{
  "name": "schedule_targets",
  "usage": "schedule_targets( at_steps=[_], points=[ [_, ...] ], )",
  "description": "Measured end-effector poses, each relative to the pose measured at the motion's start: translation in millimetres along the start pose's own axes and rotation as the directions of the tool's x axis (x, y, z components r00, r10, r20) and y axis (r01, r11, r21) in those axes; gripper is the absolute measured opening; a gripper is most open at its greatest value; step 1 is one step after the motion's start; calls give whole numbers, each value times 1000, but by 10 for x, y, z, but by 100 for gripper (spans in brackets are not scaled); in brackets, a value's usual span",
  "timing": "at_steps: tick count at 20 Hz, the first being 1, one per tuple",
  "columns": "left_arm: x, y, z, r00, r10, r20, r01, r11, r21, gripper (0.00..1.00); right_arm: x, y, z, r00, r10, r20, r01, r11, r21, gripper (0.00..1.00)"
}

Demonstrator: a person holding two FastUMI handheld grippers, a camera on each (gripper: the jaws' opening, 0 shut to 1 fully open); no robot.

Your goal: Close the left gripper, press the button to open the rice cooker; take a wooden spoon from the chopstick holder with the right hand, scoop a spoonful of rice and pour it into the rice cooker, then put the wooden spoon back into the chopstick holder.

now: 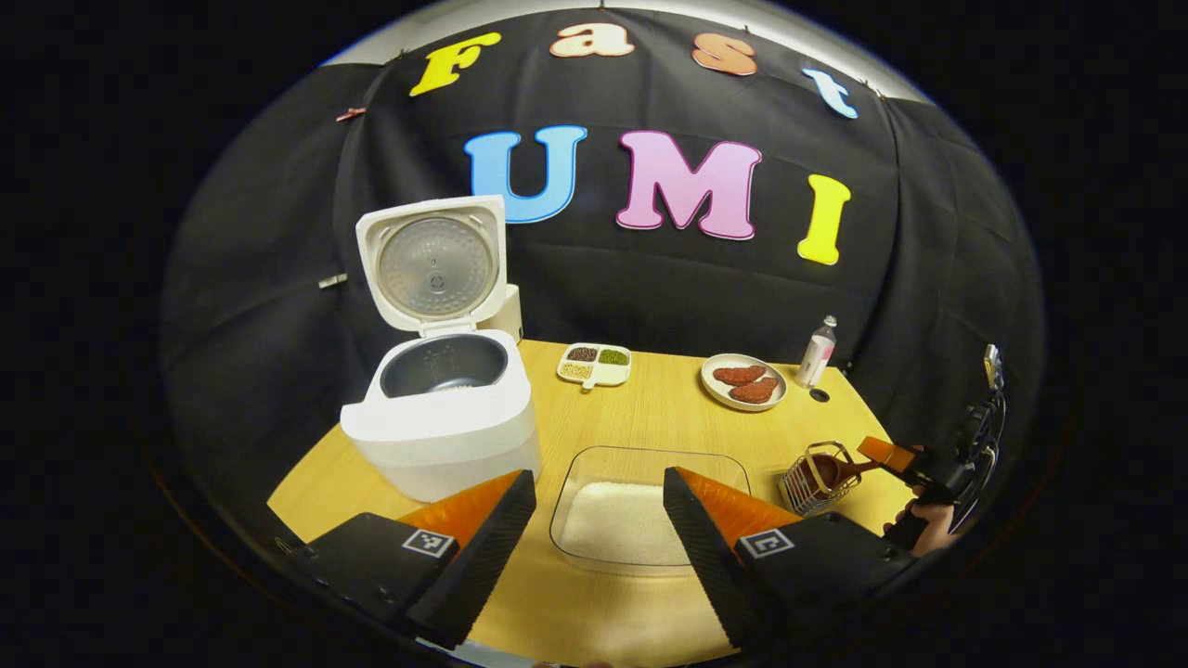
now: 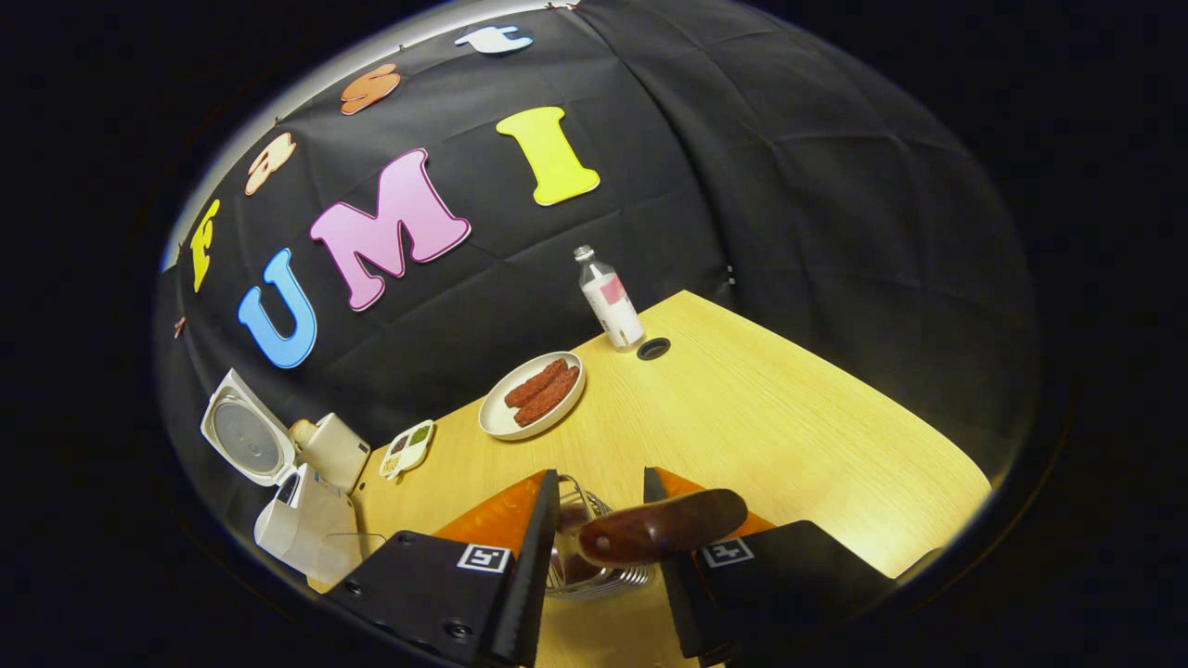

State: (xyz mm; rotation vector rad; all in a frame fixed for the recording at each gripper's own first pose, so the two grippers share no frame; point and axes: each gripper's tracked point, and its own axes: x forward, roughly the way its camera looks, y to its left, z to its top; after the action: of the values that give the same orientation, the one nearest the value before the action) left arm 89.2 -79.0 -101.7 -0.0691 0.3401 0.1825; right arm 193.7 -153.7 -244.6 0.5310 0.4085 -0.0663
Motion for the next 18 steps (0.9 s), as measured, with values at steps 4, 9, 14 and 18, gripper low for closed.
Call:
schedule_targets(
  at_steps=[4, 9, 14, 18],
  points=[
    [7, 39, -73, 1000, 14, -8, -14, 998, -64, 96, 50, 136, 68, 1000, 26, -3, -26, 998, -48, 35],
    [-61, 144, -109, 1000, 18, 9, -17, 996, -87, 96, 52, 333, 66, 998, 53, -46, -56, 996, -66, 26],
    [-173, 324, -66, 999, 13, 48, -8, 994, -109, 96, -9, 633, 561, 996, 83, 28, -80, 991, -106, 17],
    [-304, 593, 27, 995, 14, 100, -4, 996, -92, 96, -226, 930, 938, 992, 96, 78, -85, 987, -140, 21]
  ],
)
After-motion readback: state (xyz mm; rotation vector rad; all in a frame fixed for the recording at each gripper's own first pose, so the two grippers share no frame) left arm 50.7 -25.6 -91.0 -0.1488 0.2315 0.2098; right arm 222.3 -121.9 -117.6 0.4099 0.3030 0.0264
